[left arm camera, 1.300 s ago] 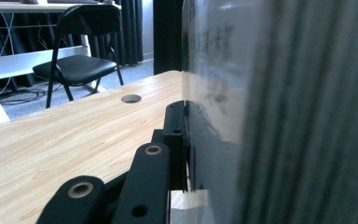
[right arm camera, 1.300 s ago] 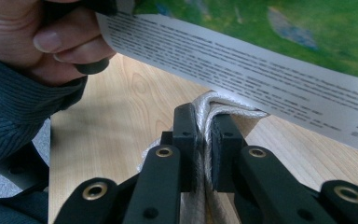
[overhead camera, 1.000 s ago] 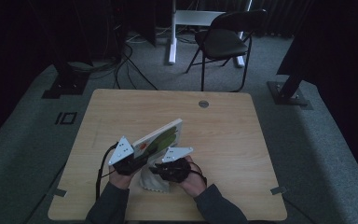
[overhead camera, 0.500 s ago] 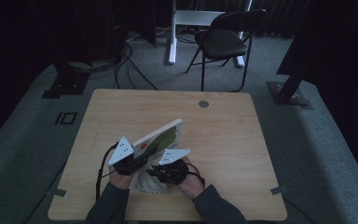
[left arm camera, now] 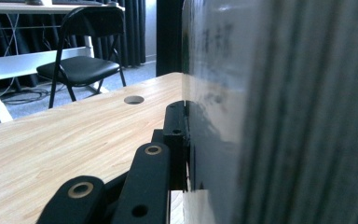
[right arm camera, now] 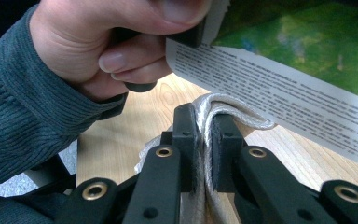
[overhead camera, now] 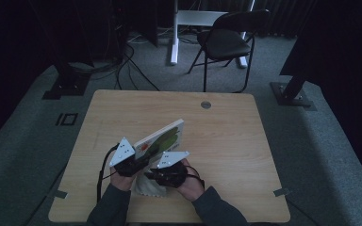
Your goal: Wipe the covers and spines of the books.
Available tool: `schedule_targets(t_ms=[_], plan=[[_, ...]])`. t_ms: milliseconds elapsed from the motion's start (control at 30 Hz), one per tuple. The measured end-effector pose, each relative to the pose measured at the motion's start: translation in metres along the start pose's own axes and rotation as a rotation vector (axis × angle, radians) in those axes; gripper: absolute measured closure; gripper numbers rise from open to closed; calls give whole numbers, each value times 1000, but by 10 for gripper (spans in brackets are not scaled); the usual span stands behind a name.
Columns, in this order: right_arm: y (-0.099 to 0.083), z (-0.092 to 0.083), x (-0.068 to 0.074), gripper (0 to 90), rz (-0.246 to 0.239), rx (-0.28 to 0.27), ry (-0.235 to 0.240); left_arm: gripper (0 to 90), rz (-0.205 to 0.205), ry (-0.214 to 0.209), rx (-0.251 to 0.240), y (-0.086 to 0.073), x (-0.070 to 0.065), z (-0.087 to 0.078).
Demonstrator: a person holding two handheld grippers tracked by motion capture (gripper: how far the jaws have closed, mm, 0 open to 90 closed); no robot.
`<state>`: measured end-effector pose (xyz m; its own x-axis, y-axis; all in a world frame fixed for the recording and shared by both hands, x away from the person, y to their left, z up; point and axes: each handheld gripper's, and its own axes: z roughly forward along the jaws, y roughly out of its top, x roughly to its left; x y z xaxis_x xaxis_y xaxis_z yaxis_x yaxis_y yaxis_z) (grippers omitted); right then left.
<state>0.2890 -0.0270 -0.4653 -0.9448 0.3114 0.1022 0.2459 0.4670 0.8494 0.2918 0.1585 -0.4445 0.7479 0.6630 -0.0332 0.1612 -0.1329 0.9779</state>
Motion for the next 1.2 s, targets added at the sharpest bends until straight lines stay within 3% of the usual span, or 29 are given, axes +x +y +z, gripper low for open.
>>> schedule_targets(t_ms=[1200], plan=[[6, 2, 8, 829, -30, -7, 30, 777, -14, 1, -16, 0, 0, 0]])
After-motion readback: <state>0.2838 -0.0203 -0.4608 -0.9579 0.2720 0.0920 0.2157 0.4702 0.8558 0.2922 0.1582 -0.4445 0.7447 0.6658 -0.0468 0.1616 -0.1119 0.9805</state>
